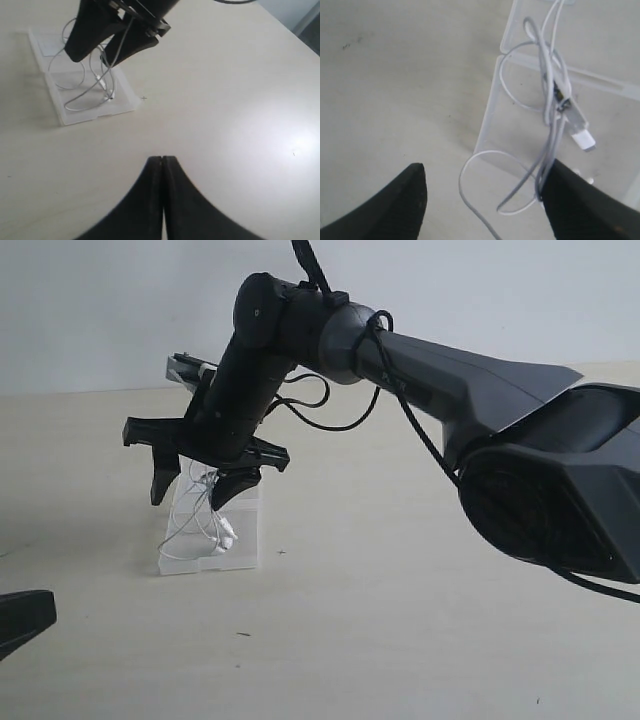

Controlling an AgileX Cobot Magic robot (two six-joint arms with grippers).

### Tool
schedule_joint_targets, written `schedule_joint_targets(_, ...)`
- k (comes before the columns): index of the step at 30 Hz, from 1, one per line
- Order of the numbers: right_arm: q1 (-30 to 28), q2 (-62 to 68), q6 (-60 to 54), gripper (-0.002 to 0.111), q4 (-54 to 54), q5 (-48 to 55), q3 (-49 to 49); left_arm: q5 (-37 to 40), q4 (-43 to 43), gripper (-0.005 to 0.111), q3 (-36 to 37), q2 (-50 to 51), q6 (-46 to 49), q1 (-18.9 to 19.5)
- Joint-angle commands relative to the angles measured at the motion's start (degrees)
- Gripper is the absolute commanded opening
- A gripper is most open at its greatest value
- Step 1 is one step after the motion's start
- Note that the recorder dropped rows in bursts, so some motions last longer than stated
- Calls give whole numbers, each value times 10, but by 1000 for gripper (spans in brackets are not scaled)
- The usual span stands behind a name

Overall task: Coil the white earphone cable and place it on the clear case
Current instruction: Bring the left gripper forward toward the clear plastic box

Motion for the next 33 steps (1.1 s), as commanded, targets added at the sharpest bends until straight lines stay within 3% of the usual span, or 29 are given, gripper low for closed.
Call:
schedule_joint_targets(1, -2, -2, -5, 63, 8, 0, -6, -18, -1, 0, 2, -1, 44, 0)
schedule_joint_targets(4, -2, -2, -8, 63, 7, 0, -6, 1, -1, 0, 2, -1, 68, 0)
schedule_joint_targets(10, -2, -2, -21, 63, 18, 0, -6, 111, -21, 0, 2, 6, 77, 0)
schedule_joint_targets(18, -2, -2, -33, 63, 18, 0, -6, 109, -32, 0, -92, 69, 123, 0)
schedule_joint_targets(25, -2, -2, -39, 63, 14, 0, -10, 80, -48, 0, -110, 247, 220, 0)
schedule_joint_targets(27, -2, -2, -45, 63, 15, 0, -11, 69, -124, 0, -110, 287, 327, 0)
schedule_joint_targets(33, -2, -5, -48, 63, 14, 0, -11, -61, -536, 0, -97, 347, 707, 0)
